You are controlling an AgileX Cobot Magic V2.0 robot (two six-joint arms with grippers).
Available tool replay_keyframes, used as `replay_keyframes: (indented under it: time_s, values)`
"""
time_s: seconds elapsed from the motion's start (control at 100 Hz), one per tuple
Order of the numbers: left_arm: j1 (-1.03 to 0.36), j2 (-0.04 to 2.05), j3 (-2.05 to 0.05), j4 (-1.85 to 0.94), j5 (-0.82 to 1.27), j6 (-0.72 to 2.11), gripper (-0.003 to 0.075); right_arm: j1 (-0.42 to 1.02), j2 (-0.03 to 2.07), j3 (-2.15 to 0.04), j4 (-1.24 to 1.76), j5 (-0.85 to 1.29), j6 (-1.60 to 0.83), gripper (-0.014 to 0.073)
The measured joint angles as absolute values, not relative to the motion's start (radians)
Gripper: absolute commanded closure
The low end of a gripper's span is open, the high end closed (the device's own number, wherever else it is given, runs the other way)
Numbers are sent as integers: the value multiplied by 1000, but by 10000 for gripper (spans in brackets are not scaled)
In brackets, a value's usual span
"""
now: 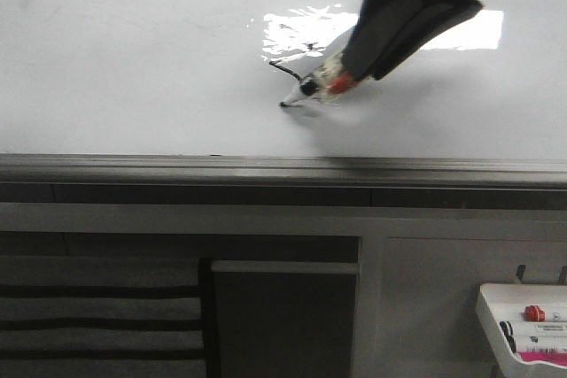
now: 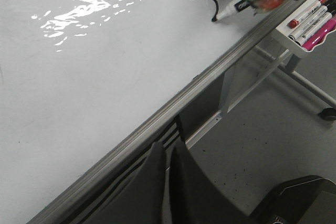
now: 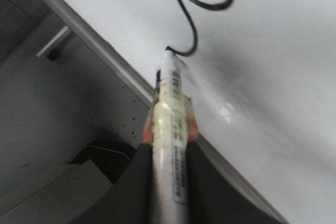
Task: Write number 3 on whiteboard
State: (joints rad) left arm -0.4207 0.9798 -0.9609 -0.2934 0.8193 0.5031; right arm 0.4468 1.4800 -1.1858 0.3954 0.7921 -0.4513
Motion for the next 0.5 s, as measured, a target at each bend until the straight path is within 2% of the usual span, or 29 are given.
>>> replay_keyframes:
  time_s: [0.25,0.5]
  values:
    - [-421,980,-961,-299,811,503,739,523,1513,-1244,406,769,-470,646]
    - [-421,980,-961,-300,795,503,739,599,1376,-1248,427,868,-757,646]
